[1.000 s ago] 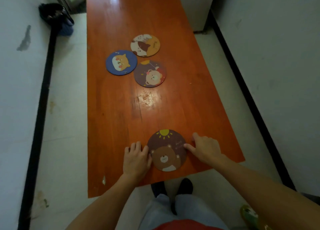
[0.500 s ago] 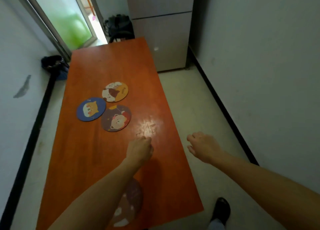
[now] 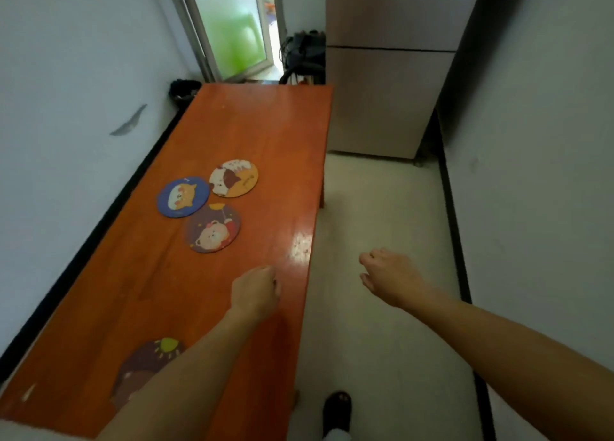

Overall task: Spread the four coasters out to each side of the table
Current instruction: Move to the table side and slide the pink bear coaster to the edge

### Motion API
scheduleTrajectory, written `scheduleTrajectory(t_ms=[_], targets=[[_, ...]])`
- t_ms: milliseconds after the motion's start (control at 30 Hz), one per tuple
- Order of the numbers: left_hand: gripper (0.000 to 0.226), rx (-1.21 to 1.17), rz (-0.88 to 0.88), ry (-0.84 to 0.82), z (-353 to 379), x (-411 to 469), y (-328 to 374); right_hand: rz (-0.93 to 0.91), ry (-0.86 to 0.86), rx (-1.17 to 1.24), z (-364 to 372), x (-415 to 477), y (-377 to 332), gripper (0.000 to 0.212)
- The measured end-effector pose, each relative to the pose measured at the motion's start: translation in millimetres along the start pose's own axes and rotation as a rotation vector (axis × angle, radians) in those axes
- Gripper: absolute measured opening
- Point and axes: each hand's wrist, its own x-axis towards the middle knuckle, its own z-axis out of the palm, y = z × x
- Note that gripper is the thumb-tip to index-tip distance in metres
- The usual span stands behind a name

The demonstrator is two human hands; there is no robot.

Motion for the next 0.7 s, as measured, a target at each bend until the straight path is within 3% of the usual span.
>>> scheduleTrajectory(t_ms=[400,700], targets=[[0.017,-0.193,-0.348,0.031,20,84,-25,-0.376,-0.085,-0.075,-23,185,-4,0.028],[0.019,-0.254,-0.760,0.087,36,103,-39,-0.634,-0.177,-0.090,-21,309,-65,0.029]])
